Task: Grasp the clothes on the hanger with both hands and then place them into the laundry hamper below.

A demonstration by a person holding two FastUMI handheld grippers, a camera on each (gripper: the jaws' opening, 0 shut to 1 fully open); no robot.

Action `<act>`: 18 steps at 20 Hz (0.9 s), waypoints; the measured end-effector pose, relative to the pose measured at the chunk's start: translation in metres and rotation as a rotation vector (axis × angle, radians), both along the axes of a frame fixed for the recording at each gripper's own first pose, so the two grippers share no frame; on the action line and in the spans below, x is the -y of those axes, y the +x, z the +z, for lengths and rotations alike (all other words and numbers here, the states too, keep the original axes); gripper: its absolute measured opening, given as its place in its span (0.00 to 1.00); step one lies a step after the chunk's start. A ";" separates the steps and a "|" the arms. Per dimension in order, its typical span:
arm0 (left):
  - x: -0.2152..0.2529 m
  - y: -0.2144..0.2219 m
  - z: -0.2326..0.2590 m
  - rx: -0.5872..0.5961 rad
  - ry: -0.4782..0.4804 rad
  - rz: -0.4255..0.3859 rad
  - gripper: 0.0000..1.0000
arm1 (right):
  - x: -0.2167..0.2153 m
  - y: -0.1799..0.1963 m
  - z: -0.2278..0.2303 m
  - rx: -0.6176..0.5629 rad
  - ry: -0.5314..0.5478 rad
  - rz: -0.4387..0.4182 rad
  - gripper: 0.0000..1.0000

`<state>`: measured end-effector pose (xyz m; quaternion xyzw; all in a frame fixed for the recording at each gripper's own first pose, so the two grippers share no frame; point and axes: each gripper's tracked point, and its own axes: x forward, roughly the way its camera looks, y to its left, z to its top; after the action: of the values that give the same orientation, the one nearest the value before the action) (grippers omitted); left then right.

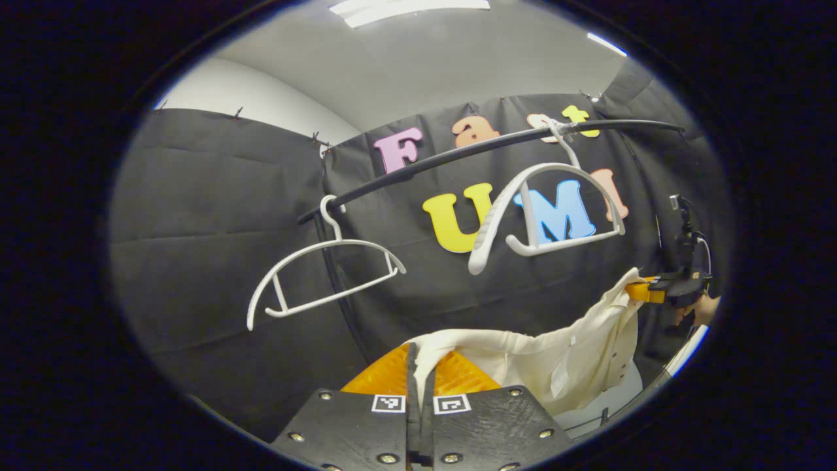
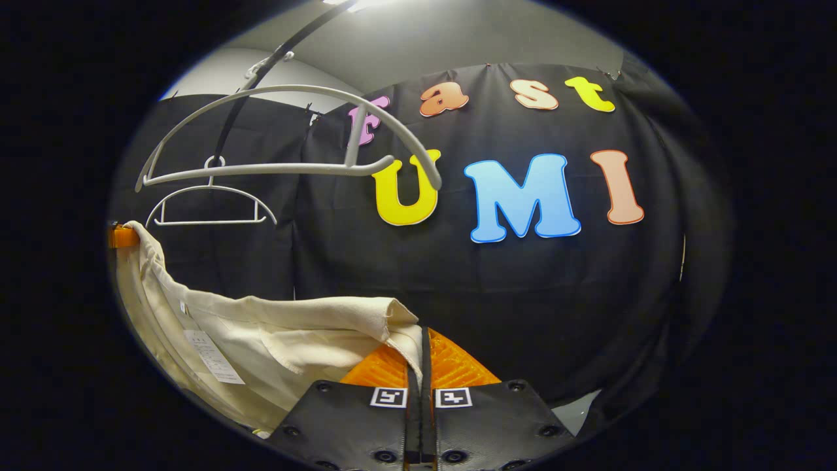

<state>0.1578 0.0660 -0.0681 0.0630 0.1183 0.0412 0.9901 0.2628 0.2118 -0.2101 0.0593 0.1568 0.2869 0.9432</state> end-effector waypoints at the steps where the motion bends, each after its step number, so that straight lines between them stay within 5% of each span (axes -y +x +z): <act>1: 0.002 -0.010 -0.007 -0.009 -0.014 0.006 0.02 | -0.003 -0.010 0.000 -0.006 -0.002 0.016 0.01; 11: 0.025 -0.104 -0.068 -0.130 -0.146 0.009 0.02 | -0.089 -0.134 0.038 -0.029 0.039 0.301 0.02; 18: 0.056 -0.161 -0.050 -0.149 -0.193 -0.040 0.01 | -0.138 -0.230 0.076 -0.046 0.110 0.519 0.01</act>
<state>-0.0033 0.0102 -0.1178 -0.0273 0.1936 0.0051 0.9807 0.0325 0.3493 -0.1346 0.0747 0.1726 0.5259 0.8295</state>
